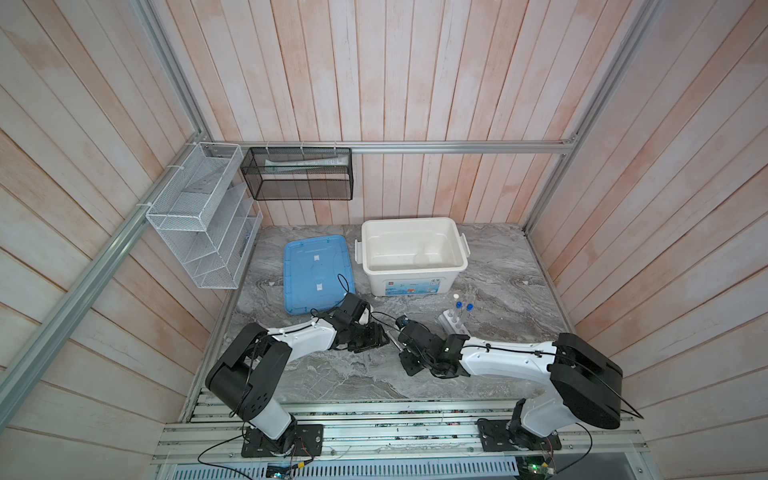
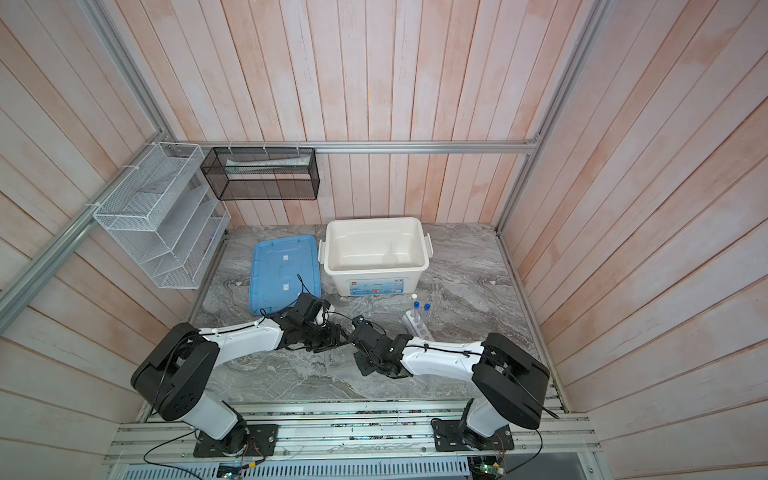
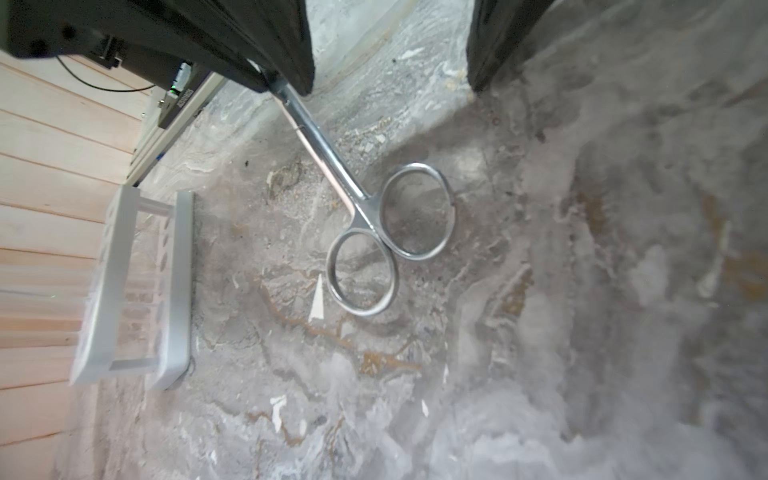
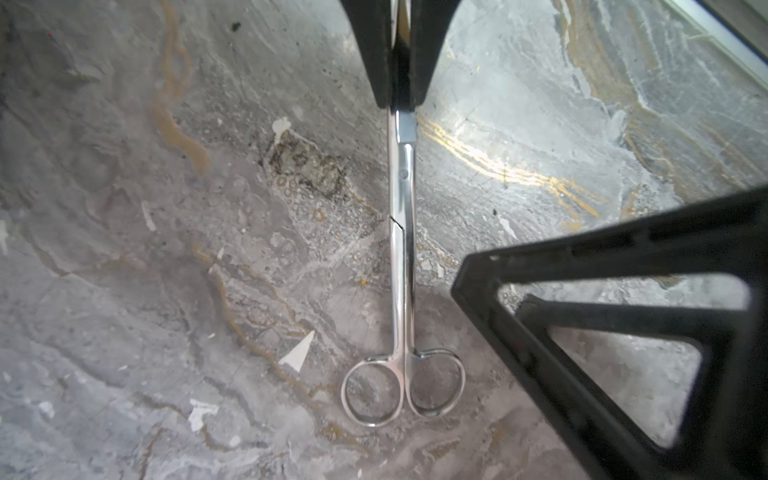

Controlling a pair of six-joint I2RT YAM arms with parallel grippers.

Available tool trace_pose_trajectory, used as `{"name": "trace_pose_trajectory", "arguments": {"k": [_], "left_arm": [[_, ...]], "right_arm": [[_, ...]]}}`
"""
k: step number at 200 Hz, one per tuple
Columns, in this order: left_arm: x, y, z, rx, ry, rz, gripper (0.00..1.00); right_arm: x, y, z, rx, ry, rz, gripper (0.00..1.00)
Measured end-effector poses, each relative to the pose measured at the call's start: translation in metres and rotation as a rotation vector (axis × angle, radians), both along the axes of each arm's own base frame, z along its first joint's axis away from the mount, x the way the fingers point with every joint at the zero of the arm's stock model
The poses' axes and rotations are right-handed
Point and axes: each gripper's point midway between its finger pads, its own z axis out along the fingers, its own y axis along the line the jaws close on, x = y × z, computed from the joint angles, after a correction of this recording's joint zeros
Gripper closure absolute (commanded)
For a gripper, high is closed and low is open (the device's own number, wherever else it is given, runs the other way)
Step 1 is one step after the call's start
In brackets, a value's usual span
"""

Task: Organize the chemistry lab equipment
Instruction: 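Close the left gripper on the scissors finger rings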

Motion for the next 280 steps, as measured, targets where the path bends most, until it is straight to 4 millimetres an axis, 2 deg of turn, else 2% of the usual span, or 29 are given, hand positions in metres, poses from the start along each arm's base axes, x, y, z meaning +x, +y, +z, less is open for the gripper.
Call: {"name": "trace_pose_trajectory", "arguments": {"k": [35, 76, 146, 245, 280], "left_arm": [[0.007, -0.005, 0.004, -0.035, -0.012, 0.046, 0.38], [0.019, -0.012, 0.014, -0.09, -0.046, 0.086, 0.38], [0.025, -0.013, 0.012, -0.117, -0.065, 0.128, 0.38], [0.025, -0.013, 0.008, -0.185, -0.109, 0.169, 0.51], [0.028, -0.016, 0.013, -0.234, -0.154, 0.168, 0.54]], "right_arm": [[0.002, 0.012, 0.01, 0.047, 0.012, -0.004, 1.0], [0.0, 0.019, 0.012, 0.072, 0.036, -0.006, 1.0], [0.004, 0.035, 0.018, 0.108, 0.048, 0.0, 1.0], [0.004, 0.04, 0.011, 0.113, 0.064, -0.006, 1.0], [0.005, 0.041, 0.012, 0.118, 0.059, -0.009, 1.0]]}}
